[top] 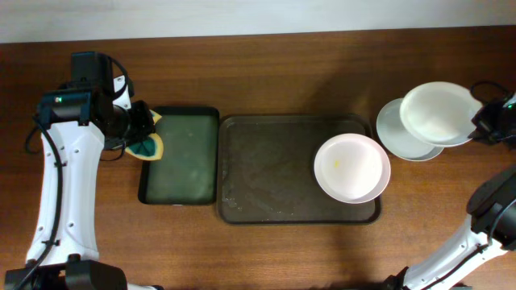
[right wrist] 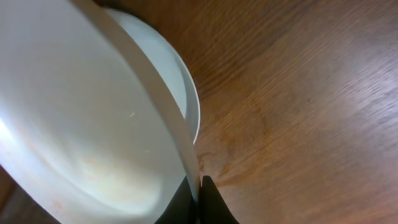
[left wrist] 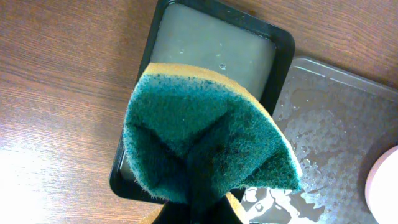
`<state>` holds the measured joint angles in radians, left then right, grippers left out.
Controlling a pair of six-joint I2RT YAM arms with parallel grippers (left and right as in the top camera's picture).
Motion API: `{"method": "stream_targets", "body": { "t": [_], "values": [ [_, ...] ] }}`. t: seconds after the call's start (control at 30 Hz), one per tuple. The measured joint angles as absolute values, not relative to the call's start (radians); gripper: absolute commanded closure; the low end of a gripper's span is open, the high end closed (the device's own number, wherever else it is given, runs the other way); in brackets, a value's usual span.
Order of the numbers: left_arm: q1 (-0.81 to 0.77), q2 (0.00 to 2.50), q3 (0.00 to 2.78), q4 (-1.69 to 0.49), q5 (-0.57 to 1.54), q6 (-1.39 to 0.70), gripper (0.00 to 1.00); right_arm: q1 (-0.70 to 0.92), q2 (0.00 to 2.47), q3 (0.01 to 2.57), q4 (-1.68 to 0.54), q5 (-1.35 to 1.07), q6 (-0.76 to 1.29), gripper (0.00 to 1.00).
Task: Clean dirty plates on tray and stack at the side
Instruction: 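Move the right gripper to the second white plate rim and grip it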
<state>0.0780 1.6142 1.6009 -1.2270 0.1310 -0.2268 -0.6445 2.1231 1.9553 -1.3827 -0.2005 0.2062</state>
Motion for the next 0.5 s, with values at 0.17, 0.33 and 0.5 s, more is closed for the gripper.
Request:
{"method": "stream_targets", "body": {
  "t": [0.17, 0.33, 0.5],
  "values": [
    [0.078, 1.614, 1.601, -1.227, 0.131, -0.227, 1.00, -0.611, 2.123, 1.823, -1.285, -0.200, 0.206, 0.94],
    [0.078, 1.614, 1.601, -1.226, 0.131, -0.227, 1.00, -0.596, 2.123, 1.773, -1.235, -0.199, 0.202, 0.78],
    [0.078, 1.614, 1.601, -1.226, 0.131, -0.227, 1.00, -0.596, 2.123, 1.773, -1.219, -0.241, 0.152, 0.50]
  ]
}}
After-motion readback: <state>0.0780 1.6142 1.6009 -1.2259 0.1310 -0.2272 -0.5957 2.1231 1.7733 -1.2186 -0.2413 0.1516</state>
